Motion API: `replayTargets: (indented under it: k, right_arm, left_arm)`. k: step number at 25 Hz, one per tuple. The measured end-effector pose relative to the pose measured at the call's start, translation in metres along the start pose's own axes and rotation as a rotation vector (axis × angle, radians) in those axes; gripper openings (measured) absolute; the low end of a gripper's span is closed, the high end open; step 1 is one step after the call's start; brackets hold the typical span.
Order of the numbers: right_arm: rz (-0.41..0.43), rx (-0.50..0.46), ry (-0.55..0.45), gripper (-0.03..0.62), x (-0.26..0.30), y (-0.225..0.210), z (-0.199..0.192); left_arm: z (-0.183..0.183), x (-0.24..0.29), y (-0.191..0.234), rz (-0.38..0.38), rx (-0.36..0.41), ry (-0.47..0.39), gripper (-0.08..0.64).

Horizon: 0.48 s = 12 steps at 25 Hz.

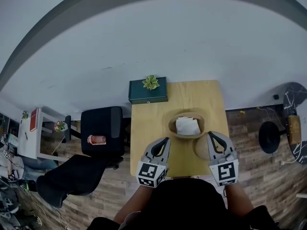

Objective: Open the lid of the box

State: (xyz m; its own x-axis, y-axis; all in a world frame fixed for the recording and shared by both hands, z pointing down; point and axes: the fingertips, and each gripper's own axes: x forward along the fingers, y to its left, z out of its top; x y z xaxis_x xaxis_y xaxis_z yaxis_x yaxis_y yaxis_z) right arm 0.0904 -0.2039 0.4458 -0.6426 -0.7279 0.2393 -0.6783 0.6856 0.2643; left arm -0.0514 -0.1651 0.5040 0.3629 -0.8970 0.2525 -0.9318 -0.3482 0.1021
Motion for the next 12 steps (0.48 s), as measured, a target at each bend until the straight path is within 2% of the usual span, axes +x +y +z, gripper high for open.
replayTargets:
  k: [5, 12]
  right_arm:
    - [-0.005, 0.049, 0.006, 0.018, -0.003, 0.004, -0.002]
    - [-0.055, -0.037, -0.064, 0.018, -0.005, 0.0, 0.018]
  left_arm:
    - [0.008, -0.005, -0.001, 0.001, 0.003, -0.016, 0.017]
    - [0.014, -0.006, -0.004, -0.001, -0.005, -0.024, 0.017]
